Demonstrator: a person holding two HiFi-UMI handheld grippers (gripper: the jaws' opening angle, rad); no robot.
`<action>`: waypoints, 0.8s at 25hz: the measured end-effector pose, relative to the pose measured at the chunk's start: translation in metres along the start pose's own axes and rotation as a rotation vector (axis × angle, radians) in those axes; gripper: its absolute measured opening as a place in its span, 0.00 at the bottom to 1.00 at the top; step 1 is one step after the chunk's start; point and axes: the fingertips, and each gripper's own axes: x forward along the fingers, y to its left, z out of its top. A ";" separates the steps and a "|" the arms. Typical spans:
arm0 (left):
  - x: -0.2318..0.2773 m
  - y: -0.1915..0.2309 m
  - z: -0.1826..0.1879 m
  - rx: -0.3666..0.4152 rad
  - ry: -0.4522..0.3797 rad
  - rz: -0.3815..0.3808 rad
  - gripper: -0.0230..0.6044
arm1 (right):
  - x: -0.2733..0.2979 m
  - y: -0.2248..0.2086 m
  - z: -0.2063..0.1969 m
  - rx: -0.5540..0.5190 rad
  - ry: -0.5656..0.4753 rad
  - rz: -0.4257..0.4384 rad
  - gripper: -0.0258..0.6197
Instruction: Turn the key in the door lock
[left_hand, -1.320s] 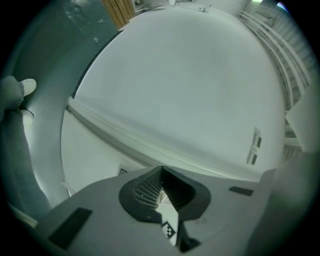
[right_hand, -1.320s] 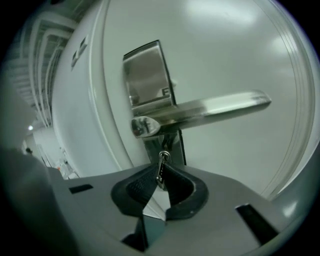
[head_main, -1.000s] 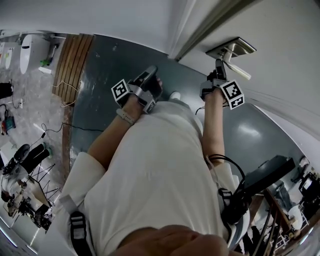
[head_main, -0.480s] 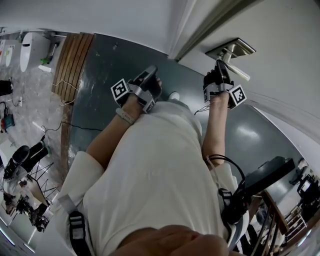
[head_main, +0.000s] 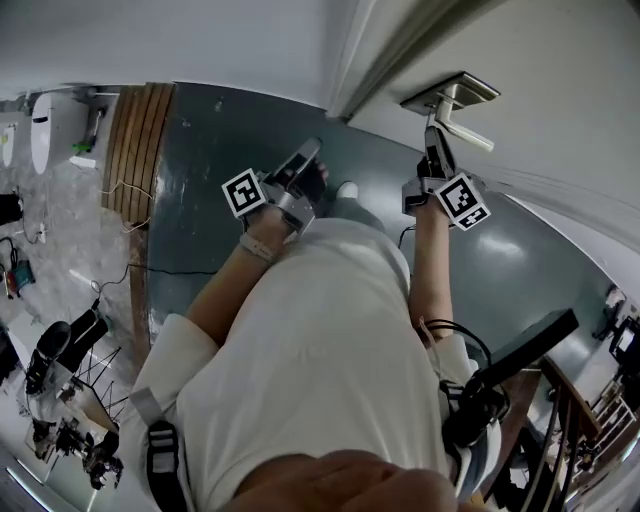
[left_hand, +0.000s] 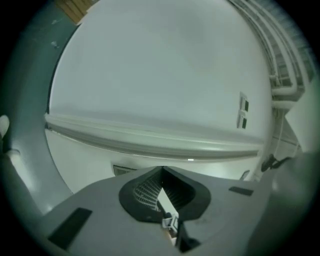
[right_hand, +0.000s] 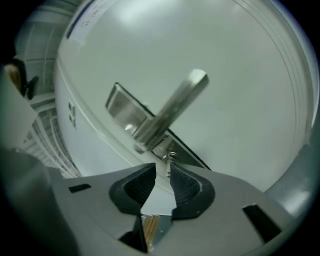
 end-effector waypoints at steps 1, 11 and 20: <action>0.003 -0.005 -0.003 0.042 0.035 -0.005 0.05 | -0.004 0.013 -0.001 -0.062 -0.005 0.030 0.16; 0.029 -0.039 -0.076 0.475 0.318 -0.085 0.05 | -0.059 0.083 -0.020 -0.292 0.061 0.359 0.16; -0.006 -0.029 -0.260 0.599 0.290 -0.040 0.05 | -0.237 0.042 -0.013 -0.289 0.061 0.464 0.16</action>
